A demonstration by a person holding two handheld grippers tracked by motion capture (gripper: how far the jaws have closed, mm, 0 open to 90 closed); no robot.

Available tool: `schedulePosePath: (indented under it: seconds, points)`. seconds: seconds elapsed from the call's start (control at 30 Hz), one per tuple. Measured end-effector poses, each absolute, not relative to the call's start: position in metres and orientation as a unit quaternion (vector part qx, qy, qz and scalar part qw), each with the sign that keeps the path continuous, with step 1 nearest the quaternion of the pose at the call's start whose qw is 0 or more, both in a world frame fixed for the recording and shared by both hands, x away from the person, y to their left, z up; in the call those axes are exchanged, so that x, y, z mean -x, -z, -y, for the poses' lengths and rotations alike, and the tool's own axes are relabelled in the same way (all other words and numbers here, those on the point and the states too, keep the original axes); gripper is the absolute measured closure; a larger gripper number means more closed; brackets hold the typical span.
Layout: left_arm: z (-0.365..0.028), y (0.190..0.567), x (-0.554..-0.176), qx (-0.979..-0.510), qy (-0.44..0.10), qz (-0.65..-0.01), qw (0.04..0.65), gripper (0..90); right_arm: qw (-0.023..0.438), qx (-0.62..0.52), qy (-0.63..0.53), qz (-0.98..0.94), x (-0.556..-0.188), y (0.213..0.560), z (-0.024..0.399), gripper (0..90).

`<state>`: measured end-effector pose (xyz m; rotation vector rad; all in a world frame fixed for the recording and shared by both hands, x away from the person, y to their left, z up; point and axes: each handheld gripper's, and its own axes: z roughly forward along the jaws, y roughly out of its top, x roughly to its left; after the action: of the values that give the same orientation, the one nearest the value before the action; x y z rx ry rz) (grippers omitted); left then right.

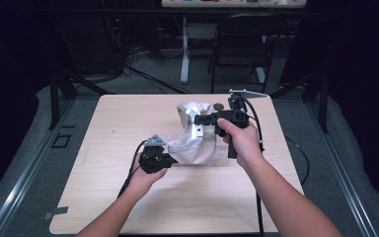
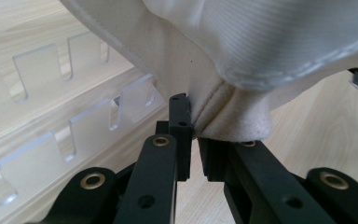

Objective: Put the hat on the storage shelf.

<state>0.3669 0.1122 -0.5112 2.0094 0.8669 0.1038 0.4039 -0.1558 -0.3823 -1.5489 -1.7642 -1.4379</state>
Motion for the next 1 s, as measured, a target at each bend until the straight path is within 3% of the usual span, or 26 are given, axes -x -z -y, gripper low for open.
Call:
schedulePosePath:
  seconds: [0.07, 0.17, 0.33, 0.5, 0.7, 0.8, 0.93, 1.0]
  points:
    - [-0.112, 0.511, -0.366, -0.814, -0.045, -0.354, 0.457, 84.9, 0.194, 0.553, 0.512, 0.628, -0.404, 0.383, 0.155, 81.9]
    - [-0.102, 0.507, -0.356, -0.836, -0.101, -0.324, 0.431, 85.3, 0.190, 0.552, 0.514, 0.629, -0.405, 0.382, 0.155, 82.0]
    - [-0.104, 0.505, -0.355, -0.830, -0.107, -0.328, 0.438, 84.0, 0.181, 0.553, 0.518, 0.627, -0.404, 0.380, 0.159, 82.0]
    - [-0.104, 0.502, -0.348, -0.824, -0.118, -0.331, 0.444, 66.0, 0.182, 0.551, 0.521, 0.625, -0.403, 0.378, 0.159, 82.0]
    - [-0.103, 0.499, -0.338, -0.823, -0.150, -0.323, 0.443, 55.9, 0.181, 0.551, 0.523, 0.625, -0.404, 0.377, 0.160, 81.9]
    - [-0.099, 0.498, -0.338, -0.823, -0.166, -0.333, 0.429, 58.1, 0.182, 0.552, 0.525, 0.622, -0.404, 0.377, 0.160, 82.0]
    - [-0.096, 0.498, -0.340, -0.825, -0.160, -0.335, 0.426, 82.2, 0.180, 0.551, 0.524, 0.624, -0.404, 0.377, 0.158, 82.0]
    - [-0.094, 0.498, -0.340, -0.828, -0.159, -0.329, 0.425, 84.3, 0.180, 0.550, 0.523, 0.626, -0.403, 0.377, 0.158, 81.9]
